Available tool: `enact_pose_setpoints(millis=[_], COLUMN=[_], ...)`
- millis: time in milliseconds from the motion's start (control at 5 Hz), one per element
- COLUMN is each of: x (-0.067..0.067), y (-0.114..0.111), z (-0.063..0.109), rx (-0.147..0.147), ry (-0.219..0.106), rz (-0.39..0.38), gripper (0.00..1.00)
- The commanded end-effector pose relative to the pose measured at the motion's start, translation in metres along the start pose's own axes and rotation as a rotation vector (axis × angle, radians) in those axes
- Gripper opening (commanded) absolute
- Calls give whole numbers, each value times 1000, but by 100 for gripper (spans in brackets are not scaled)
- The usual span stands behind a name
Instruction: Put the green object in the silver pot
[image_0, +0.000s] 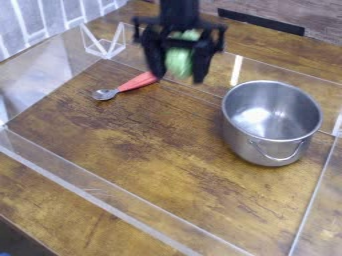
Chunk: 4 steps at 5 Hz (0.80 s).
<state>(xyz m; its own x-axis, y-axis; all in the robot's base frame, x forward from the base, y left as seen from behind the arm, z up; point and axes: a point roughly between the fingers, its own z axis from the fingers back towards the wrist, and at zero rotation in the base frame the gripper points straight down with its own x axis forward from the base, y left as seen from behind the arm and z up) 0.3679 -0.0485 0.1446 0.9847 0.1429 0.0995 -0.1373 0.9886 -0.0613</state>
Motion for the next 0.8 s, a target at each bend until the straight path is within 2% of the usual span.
enact_pose_setpoints(millis=[0,200,400,600], x=[11,10,7,12], y=[-34,-79,-112,-115], z=[13,3,-11,-17], rx=[-61,-94,-112,-104], ry=[-92,-97,-100,-106], rz=[-103,-113,-127,-143], gripper=[0,0,0,0])
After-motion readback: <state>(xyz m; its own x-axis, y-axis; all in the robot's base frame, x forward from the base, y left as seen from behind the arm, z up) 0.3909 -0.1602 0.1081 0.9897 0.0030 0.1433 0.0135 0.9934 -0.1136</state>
